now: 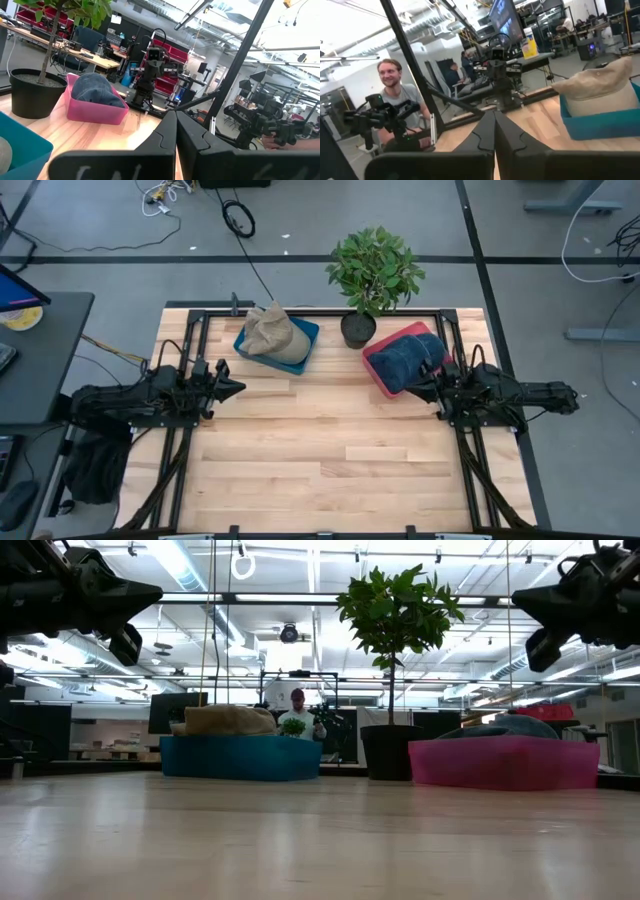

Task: Pick & Place hat
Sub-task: Return to Home Position

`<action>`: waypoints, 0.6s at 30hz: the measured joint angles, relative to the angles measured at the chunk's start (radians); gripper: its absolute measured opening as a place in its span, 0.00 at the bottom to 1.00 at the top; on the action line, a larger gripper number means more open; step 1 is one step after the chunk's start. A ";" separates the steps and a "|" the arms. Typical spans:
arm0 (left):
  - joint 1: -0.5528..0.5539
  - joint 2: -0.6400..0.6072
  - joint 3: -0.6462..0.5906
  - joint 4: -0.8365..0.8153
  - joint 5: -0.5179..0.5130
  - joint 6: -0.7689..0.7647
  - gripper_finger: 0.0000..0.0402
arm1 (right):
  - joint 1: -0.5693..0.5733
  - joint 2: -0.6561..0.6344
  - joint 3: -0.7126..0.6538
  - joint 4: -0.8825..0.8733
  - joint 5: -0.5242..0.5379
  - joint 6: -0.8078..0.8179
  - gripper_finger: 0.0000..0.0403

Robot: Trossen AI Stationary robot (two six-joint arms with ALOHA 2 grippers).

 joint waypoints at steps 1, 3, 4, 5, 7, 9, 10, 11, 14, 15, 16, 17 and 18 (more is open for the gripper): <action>0.000 0.000 0.000 0.000 0.000 0.000 0.01 | -0.001 0.000 0.000 0.000 -0.002 0.001 0.01; 0.000 0.000 0.000 0.000 0.000 0.000 0.01 | -0.002 0.000 0.000 -0.001 -0.003 0.016 0.01; 0.000 0.000 0.000 0.000 0.000 0.000 0.01 | -0.002 0.000 0.000 -0.001 -0.004 0.026 0.01; 0.000 0.000 0.000 0.000 0.000 0.000 0.01 | -0.002 0.000 0.000 -0.004 -0.004 0.039 0.01; 0.000 0.000 0.000 0.000 0.000 0.000 0.01 | -0.002 0.000 0.000 -0.018 -0.004 0.054 0.01; 0.000 0.000 0.000 0.000 0.000 0.000 0.01 | -0.002 0.000 0.000 -0.022 -0.004 0.068 0.01; 0.000 0.000 0.000 0.000 0.000 0.000 0.01 | -0.002 0.000 0.000 -0.027 -0.004 0.077 0.01; 0.000 0.000 0.000 0.000 0.000 0.000 0.01 | -0.002 0.000 0.001 -0.034 -0.004 0.088 0.02; 0.000 0.000 0.000 0.000 0.000 0.000 0.01 | -0.002 0.000 0.001 -0.071 -0.004 0.126 0.02; 0.000 0.000 0.000 0.000 0.000 0.000 0.01 | -0.002 0.000 0.001 -0.083 -0.003 0.142 0.02; 0.000 0.000 0.000 0.000 0.000 0.000 0.01 | -0.002 0.000 0.001 -0.093 -0.003 0.159 0.02; 0.000 0.000 0.000 0.000 0.000 0.000 0.01 | -0.002 0.000 0.001 -0.104 -0.003 0.176 0.02; 0.000 0.000 0.000 0.000 0.000 0.000 0.01 | -0.002 0.000 0.001 -0.115 -0.003 0.186 0.02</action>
